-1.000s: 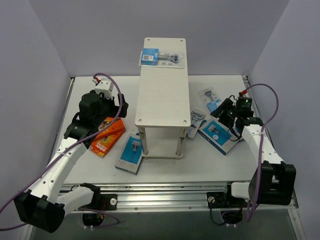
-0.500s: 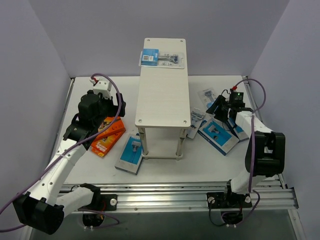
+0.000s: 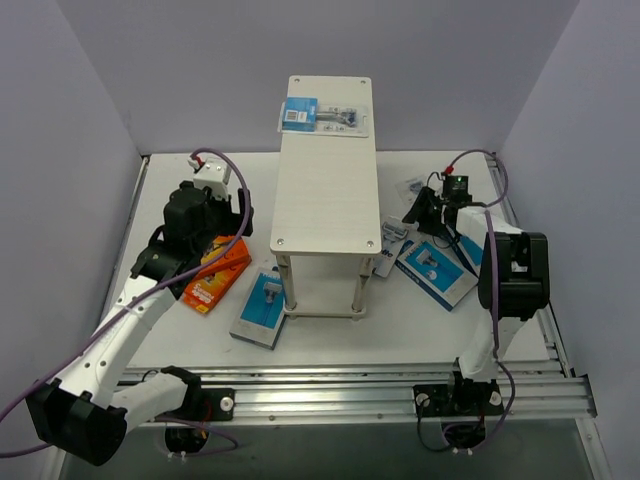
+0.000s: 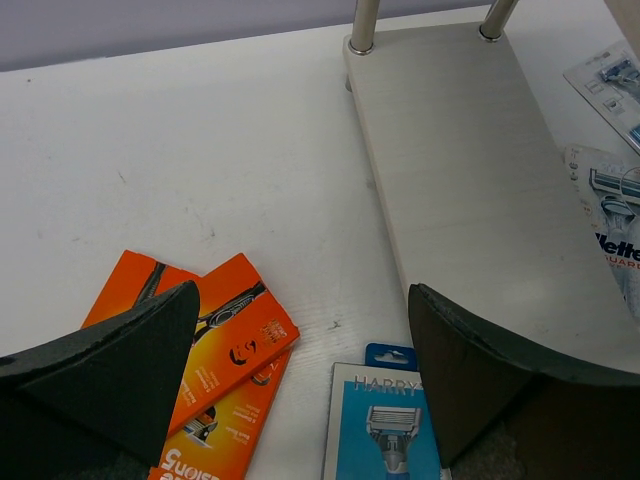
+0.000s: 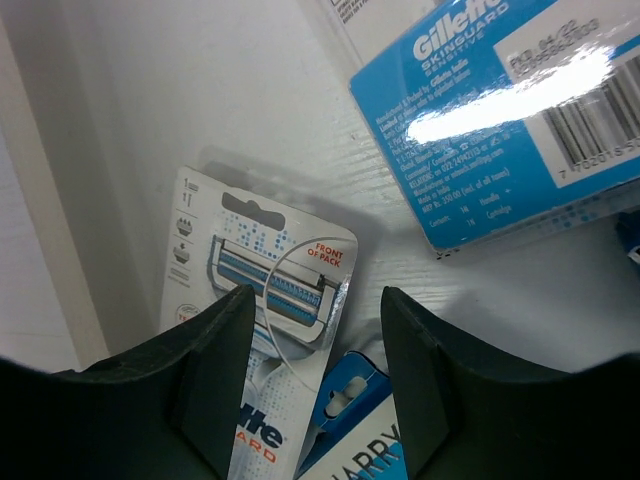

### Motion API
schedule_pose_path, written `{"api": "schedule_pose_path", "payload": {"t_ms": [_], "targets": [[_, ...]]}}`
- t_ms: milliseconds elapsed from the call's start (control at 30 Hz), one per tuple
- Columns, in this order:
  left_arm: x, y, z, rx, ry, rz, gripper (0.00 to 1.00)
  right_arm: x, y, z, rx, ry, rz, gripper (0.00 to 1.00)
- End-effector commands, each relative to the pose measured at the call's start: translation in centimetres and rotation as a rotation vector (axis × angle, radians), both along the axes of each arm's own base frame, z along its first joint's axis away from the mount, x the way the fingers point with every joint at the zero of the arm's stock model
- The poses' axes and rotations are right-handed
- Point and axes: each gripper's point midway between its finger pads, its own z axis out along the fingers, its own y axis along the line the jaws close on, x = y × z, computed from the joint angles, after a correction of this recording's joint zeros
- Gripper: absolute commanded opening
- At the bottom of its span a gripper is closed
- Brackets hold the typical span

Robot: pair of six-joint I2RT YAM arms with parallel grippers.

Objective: Place and organize the shaving razors onto the shelf

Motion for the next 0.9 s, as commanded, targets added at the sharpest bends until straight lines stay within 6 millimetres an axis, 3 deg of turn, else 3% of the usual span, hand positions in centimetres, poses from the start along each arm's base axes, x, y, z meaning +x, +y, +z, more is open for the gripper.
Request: {"api": "schedule_pose_path", "payload": {"t_ms": [0, 300, 333, 633, 767, 867], "targets": [[0.2, 0.1, 2.6, 0.009, -0.056, 0.009, 0.94, 1.0, 0.2, -0.1, -0.03, -0.012, 0.028, 0.49], [-0.2, 0.1, 2.9, 0.021, -0.064, 0.012, 0.94, 0.8, -0.1, -2.2, -0.049, 0.05, 0.028, 0.5], [-0.2, 0.1, 2.9, 0.022, -0.066, 0.013, 0.94, 0.6, 1.0, -2.2, -0.051, 0.051, 0.051, 0.5], [-0.3, 0.2, 2.9, 0.026, -0.072, 0.016, 0.94, 0.6, 2.3, -3.3, -0.021, 0.063, 0.07, 0.48], [-0.3, 0.3, 2.9, 0.03, -0.073, 0.02, 0.94, 1.1, 2.8, -2.9, -0.008, 0.045, 0.069, 0.37], [-0.2, 0.4, 3.0, 0.029, -0.076, 0.022, 0.94, 1.3, 2.8, -2.1, -0.001, 0.031, 0.058, 0.15]]}}
